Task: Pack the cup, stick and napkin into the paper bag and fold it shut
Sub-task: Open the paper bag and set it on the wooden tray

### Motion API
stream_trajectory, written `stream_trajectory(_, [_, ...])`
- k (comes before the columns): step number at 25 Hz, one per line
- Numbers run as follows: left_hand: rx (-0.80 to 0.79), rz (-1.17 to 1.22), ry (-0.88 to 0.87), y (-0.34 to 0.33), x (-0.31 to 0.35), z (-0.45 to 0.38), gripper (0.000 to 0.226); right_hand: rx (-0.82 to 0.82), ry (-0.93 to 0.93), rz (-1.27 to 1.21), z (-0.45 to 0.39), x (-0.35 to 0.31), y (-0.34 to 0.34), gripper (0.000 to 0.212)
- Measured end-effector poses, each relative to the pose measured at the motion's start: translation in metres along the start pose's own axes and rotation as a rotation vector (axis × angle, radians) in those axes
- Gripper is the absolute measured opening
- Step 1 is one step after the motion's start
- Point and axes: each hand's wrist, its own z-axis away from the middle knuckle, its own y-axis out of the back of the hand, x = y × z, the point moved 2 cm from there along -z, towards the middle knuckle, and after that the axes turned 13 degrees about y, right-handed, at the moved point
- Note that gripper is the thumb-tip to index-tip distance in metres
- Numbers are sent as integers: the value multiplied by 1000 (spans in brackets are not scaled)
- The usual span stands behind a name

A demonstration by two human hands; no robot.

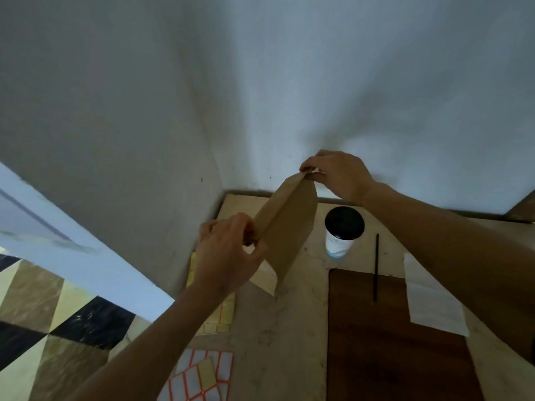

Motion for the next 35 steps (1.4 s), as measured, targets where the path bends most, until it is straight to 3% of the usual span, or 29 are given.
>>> stream_trajectory(7, [45,34,-40,53,-6,51,10,-20,-41,-36,74,-56,59,21])
stream_trajectory(17, [-209,155,-330,38,44,146,7,-51,-334,-52,305,-124,114,17])
stream_trajectory(22, [-336,103,-455,9,65,192,16,-51,-430,6,395,-155,121,16])
stream_trajectory(35, [-419,41,-379,-21,49,245,27,-3,-402,-18,453,-197,79,16])
